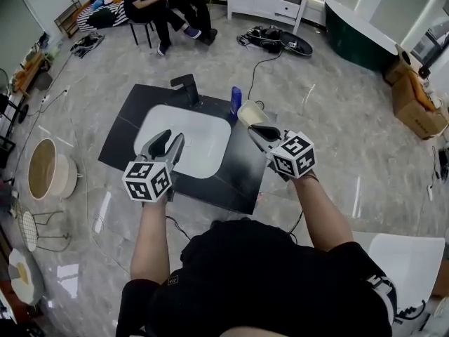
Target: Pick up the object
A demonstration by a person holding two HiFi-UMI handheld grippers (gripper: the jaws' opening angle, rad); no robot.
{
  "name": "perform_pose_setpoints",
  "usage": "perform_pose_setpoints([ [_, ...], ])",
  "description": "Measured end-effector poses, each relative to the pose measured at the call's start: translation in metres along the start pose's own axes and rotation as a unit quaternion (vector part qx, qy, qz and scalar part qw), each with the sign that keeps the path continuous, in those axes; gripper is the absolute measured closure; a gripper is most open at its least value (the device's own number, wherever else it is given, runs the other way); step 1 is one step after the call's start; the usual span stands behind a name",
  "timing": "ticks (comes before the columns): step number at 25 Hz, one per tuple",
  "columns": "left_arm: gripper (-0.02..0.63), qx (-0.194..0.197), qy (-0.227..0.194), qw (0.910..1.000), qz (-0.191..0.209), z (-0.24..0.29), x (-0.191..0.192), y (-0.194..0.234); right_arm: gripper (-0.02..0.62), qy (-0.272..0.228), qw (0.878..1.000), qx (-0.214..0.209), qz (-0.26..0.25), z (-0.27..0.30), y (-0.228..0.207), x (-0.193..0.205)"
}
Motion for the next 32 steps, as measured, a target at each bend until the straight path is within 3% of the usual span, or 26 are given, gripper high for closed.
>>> perform_pose_setpoints([
  [10,0.445,-0.006,-0.023,0.9992,0.033,-0.013,-0.018,-0.011,0.574,-0.099,0.991,0.083,0.043,-0.08,-0.022,-0.025],
  [15,0.445,-0.02,-0.038,0.9981,0.044,-0.023,-0.027,-0.01,0.575,-0.138,0.982,0.125,0.029,-0.108,-0.039,-0.042],
  [24,0.445,-0.037,-0.057,0.9966,0.046,-0.037,-0.038,-0.003,0.575,-0.206,0.97,0.13,0.023,-0.128,-0.043,-0.075],
  [32,0.445,-0.041,-0.057,0.9968,0.038,-0.04,-0.038,-0.002,0.577,-0.192,0.974,0.117,0.017,-0.115,-0.032,-0.071],
])
Point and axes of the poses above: the fingertips, and each gripper's own axes: z forward along the fingers, y to its left, x out of its underside, the point moved 2 cm from there along -z, backward along the fingers, and after that the axes turned 11 degrees about -z, right-handed, at the moved point
